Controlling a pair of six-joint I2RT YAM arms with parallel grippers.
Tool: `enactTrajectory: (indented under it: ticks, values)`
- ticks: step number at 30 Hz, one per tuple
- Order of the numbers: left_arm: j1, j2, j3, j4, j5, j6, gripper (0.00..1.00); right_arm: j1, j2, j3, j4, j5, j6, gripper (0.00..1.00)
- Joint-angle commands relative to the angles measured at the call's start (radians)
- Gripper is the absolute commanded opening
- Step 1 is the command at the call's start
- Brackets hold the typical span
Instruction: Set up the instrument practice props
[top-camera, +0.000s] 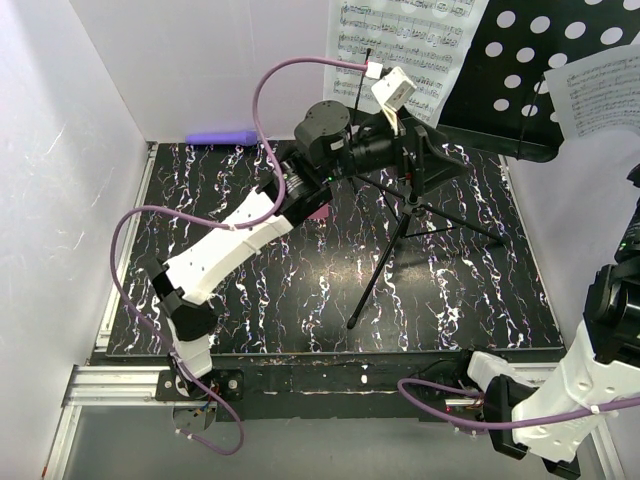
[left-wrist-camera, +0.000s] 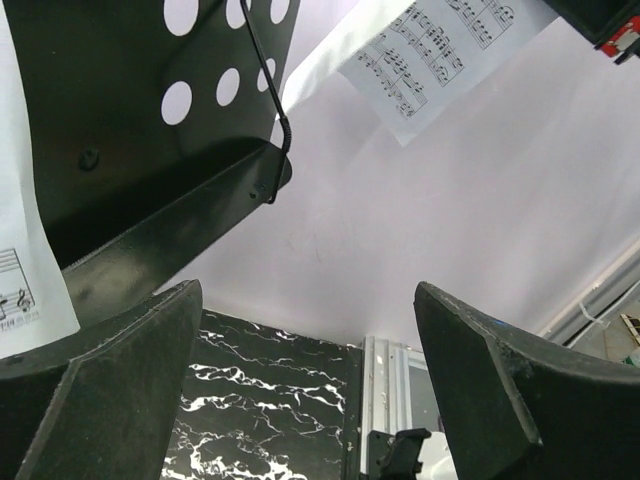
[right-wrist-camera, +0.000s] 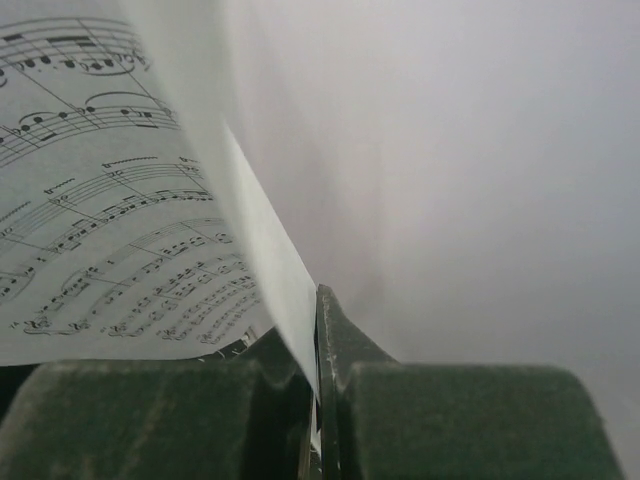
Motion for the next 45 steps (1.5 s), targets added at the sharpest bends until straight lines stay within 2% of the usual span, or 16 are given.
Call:
enactTrajectory:
  ticks: [1,8,13,23,29,32,37,39,45]
  values:
    - [-0.019,0.038,0.089,0.057,-0.028,-0.004,0.85,-0.031,0.036,0.039,0.036,-0.087,0.099,0.05]
    - [-0.032,0.095,0.129,0.105,-0.022,-0.011,0.82,-0.072,0.037,0.148,-0.016,-0.307,0.194,0.04]
    - [-0.035,0.111,0.127,0.129,-0.016,-0.013,0.80,-0.072,0.000,0.197,-0.045,-0.334,0.199,0.04]
    - [-0.049,0.149,0.169,0.145,-0.048,0.029,0.78,-0.074,0.033,0.109,0.030,-0.148,0.150,0.05]
    - [-0.064,0.176,0.196,0.154,-0.083,0.047,0.75,-0.100,0.090,0.123,0.031,-0.160,0.188,0.05]
    - [-0.070,0.181,0.193,0.192,-0.094,0.046,0.73,-0.208,0.133,0.157,0.008,-0.272,0.277,0.05]
    - [-0.090,0.193,0.199,0.218,-0.127,0.078,0.72,-0.676,0.240,0.166,0.074,-0.835,0.654,0.01]
    - [-0.099,0.196,0.199,0.231,-0.141,0.098,0.72,-0.728,0.262,0.158,0.108,-0.927,0.699,0.01]
    - [-0.111,0.222,0.227,0.246,-0.172,0.124,0.72,-0.738,0.187,0.014,0.214,-1.055,0.700,0.01]
